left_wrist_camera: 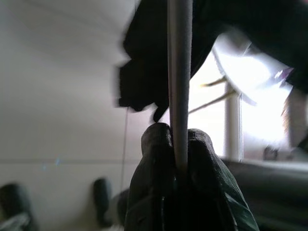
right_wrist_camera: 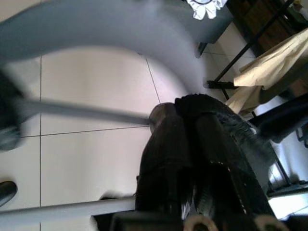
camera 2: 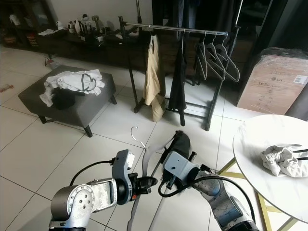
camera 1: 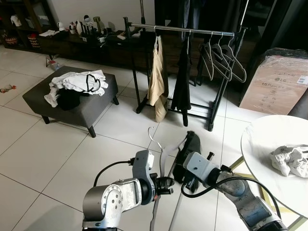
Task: Hang hanger
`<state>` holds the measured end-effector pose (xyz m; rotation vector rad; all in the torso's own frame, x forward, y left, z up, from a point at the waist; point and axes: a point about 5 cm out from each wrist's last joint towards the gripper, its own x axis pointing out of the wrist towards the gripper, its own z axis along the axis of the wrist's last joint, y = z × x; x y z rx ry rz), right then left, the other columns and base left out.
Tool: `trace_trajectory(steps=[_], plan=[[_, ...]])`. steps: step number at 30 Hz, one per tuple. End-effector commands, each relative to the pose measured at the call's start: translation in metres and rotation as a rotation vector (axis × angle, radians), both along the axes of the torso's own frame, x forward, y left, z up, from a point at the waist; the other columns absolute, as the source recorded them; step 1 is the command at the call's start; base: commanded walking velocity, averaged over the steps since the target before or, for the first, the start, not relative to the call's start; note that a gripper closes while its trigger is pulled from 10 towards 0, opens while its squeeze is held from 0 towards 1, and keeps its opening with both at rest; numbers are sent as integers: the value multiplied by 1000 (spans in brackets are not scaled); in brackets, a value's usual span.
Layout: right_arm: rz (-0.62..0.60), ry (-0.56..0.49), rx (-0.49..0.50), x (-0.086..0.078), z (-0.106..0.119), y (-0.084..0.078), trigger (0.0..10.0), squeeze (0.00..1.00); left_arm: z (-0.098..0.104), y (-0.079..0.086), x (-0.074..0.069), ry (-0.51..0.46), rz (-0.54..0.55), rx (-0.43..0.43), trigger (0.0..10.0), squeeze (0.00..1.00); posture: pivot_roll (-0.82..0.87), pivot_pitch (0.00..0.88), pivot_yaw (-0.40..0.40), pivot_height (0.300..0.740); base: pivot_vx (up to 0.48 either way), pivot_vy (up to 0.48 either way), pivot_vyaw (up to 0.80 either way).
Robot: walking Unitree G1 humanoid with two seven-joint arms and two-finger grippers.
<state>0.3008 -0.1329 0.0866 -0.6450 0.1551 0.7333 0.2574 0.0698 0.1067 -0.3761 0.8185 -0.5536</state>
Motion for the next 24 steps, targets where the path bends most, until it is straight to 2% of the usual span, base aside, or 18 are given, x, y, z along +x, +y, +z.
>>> trace_trajectory(steps=[1, 2, 3, 5, 7, 9, 12, 15, 18, 24], plan=[[30, -7, 17, -2, 0, 6, 10000, 0, -1, -4, -5, 1, -55, 19, 10000, 0, -55, 90, 22, 740, 0, 0, 0], [31, -7, 17, -2, 0, 6, 10000, 0, 0, -5, -8, -3, -88, 33, 10000, 0, -55, 90, 22, 740, 0, 0, 0], [34, -7, 17, -3, 0, 6, 10000, 0, -2, -5, -11, -21, -146, 108, 10000, 0, -53, 88, 23, 740, 0, 0, 0], [35, -7, 17, -2, 0, 7, 10000, 0, -4, -3, -13, -74, -194, 193, 10000, 0, -55, 89, 25, 740, 0, 0, 0], [36, -5, 19, -3, 0, 7, 10000, 0, -6, 1, -11, -181, -246, 313, 10000, 0, -57, 89, 26, 740, 0, 0, 0], [36, -4, 20, -3, 0, 7, 10000, 0, -8, 5, -8, -221, -235, 382, 10000, 0, -55, 89, 26, 740, 0, 0, 0], [36, -4, 18, -3, -1, 8, 10000, 0, -6, 8, -4, -271, -214, 408, 10000, 0, -55, 88, 26, 740, 0, 0, 0], [36, -4, 20, -4, -1, 7, 10000, 0, 0, 15, 6, -351, -138, 446, 10000, 0, -55, 90, 26, 740, 0, 0, 0], [37, -4, 23, -4, -2, 8, 10000, 0, 2, 16, 9, -401, -113, 449, 10000, 0, -56, 90, 25, 740, 0, 0, 0], [30, -42, 55, -3, 4, 9, 10000, 0, 1, 13, 8, -417, -106, 429, 10000, 0, -58, 92, 24, 740, 0, 0, 0]])
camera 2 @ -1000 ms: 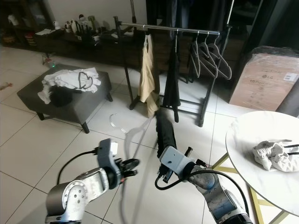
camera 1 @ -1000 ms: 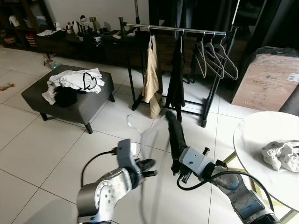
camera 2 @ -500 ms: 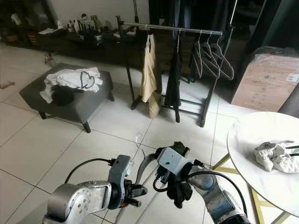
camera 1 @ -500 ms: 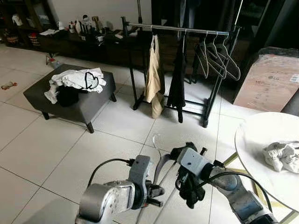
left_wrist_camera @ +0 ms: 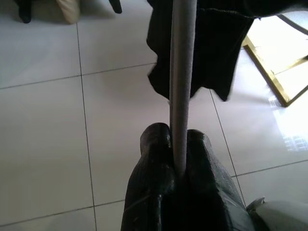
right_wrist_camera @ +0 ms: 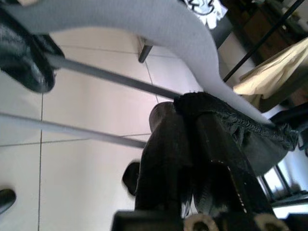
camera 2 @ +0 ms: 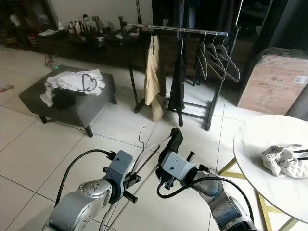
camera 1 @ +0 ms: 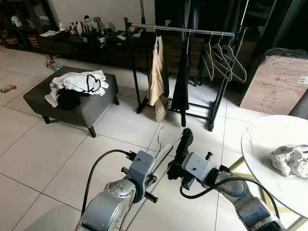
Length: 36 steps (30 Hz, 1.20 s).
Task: Hang hanger
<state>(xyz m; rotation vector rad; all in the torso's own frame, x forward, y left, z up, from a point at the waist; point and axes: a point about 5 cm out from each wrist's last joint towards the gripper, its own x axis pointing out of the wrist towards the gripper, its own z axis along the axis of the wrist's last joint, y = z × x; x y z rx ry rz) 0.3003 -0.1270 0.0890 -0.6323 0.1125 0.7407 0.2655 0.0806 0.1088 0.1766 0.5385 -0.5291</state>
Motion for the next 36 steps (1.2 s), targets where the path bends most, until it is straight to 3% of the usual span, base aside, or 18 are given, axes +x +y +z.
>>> trace_trajectory(steps=[1, 10, 16, 29, 36], plan=[[18, -4, 27, -3, 1, 3, 10000, 0, 1, -1, 1, -36, 14, -21, 10000, 0, -58, 92, 23, 740, 0, 0, 0], [51, 40, -3, -8, -7, 6, 10000, 0, 0, -3, -2, -42, -26, -4, 10000, 0, -56, 92, 23, 740, 0, 0, 0], [45, 58, -4, -9, -10, 6, 10000, 0, 11, -1, 8, -191, 17, 14, 10000, 0, -56, 90, 25, 740, 0, 0, 0], [38, 59, 10, -9, -11, 7, 10000, 0, 13, -2, 8, -239, 12, 25, 10000, 0, -54, 90, 27, 740, 0, 0, 0], [36, 54, 16, -8, -10, 8, 10000, 0, 22, -3, 12, -342, 7, 36, 10000, 0, -54, 90, 26, 740, 0, 0, 0]])
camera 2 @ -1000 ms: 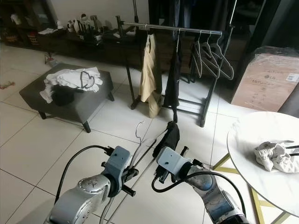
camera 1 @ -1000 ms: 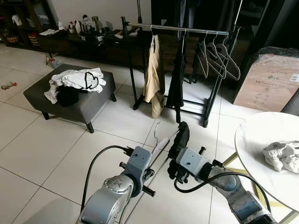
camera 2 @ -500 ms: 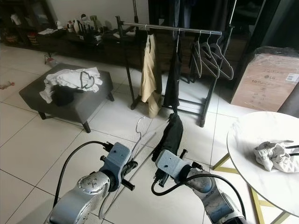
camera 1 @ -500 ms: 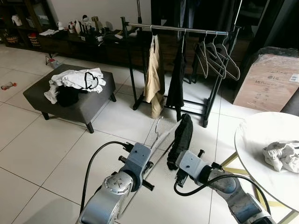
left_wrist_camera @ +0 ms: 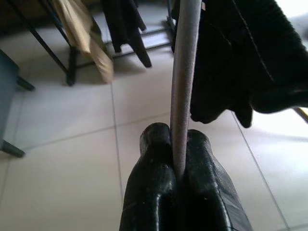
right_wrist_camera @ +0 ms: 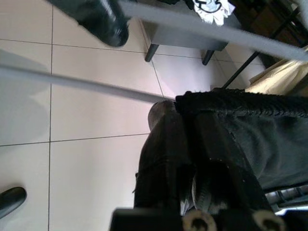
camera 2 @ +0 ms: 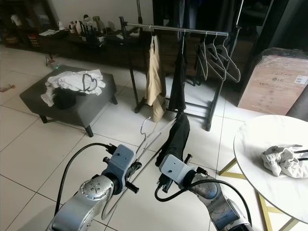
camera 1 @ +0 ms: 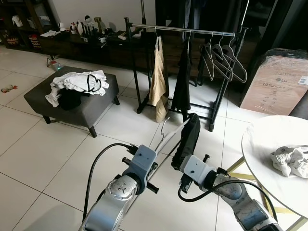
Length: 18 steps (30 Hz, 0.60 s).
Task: Hang hanger
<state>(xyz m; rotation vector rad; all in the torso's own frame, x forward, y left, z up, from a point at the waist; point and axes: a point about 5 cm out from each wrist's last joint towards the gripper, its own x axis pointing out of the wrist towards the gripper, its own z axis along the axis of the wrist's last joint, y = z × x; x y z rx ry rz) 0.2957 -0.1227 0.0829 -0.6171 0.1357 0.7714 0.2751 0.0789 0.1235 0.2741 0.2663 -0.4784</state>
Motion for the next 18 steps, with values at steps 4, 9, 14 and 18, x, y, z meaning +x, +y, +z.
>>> trace_trajectory(steps=[4, 9, 14, 18], plan=[[12, 15, 14, -3, -4, 4, 10000, 0, 12, -3, 3, -101, 6, -6, 10000, 0, -54, 90, 27, 740, 0, 0, 0], [2, 24, 41, -2, -3, 5, 10000, 878, 17, -3, 5, -138, 7, -16, 10000, 0, -53, 92, 27, 740, 0, 0, 0], [2, 18, 43, -2, -3, 6, 10000, 1000, 16, -4, 3, -148, -6, -8, 10000, 0, -53, 93, 27, 740, 0, 0, 0], [3, 16, 43, -2, -3, 7, 10000, 1000, 17, -6, 3, -167, -17, 4, 10000, 0, -53, 93, 27, 740, 0, 0, 0]])
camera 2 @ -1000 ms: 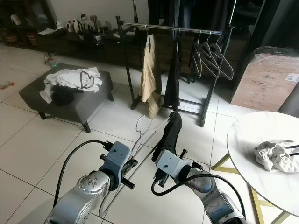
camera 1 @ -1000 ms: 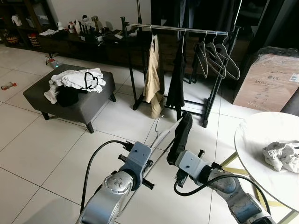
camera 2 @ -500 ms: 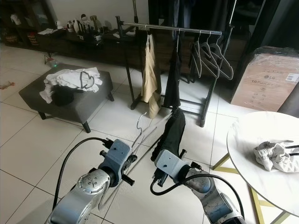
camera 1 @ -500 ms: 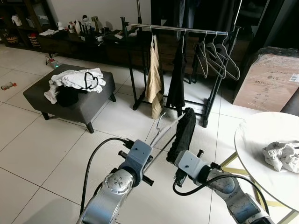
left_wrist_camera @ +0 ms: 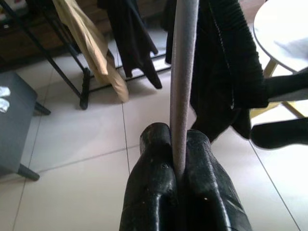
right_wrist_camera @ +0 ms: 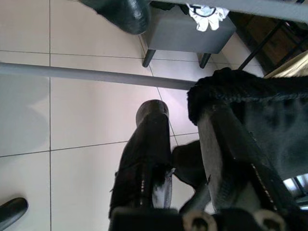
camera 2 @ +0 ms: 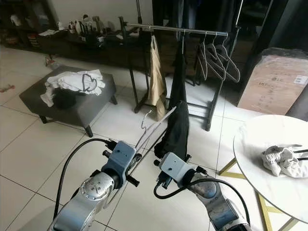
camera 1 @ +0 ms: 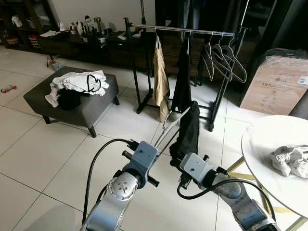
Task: Hang hanger
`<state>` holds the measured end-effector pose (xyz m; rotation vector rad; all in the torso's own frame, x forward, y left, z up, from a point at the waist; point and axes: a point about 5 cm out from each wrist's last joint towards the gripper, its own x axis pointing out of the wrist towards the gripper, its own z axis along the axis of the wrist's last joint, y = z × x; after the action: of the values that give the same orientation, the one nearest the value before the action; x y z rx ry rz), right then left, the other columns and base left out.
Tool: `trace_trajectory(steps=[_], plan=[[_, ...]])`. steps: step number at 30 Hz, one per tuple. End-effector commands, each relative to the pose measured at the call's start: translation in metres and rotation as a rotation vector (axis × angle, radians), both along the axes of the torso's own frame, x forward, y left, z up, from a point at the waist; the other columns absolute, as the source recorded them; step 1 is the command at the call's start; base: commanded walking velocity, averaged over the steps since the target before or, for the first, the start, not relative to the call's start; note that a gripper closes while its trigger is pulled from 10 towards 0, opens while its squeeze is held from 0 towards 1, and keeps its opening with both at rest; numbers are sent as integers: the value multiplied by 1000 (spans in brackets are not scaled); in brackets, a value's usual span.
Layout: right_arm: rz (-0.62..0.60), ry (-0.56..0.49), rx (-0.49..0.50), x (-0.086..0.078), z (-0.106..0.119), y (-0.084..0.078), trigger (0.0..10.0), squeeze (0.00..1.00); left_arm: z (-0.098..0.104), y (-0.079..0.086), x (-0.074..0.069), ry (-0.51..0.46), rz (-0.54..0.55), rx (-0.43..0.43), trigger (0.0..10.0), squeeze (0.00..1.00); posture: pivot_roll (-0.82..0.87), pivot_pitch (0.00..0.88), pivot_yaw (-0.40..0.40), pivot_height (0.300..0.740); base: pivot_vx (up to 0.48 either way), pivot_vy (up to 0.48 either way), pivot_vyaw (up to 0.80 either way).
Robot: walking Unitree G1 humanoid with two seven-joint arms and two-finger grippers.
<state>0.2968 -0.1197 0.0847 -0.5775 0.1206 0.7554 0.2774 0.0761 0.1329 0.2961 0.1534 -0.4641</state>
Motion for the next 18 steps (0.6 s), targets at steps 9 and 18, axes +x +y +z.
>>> trace_trajectory(steps=[9, 18], plan=[[21, 28, 6, -5, -6, 3, 10000, 1000, 6, -2, 1, -84, -15, 46, 10000, 0, -54, 93, 27, 740, 0, 0, 0], [-14, 82, 129, -5, -3, 5, 10000, 1000, 6, -1, 3, -108, -11, 58, 10000, 0, -53, 94, 26, 740, 0, 0, 0]])
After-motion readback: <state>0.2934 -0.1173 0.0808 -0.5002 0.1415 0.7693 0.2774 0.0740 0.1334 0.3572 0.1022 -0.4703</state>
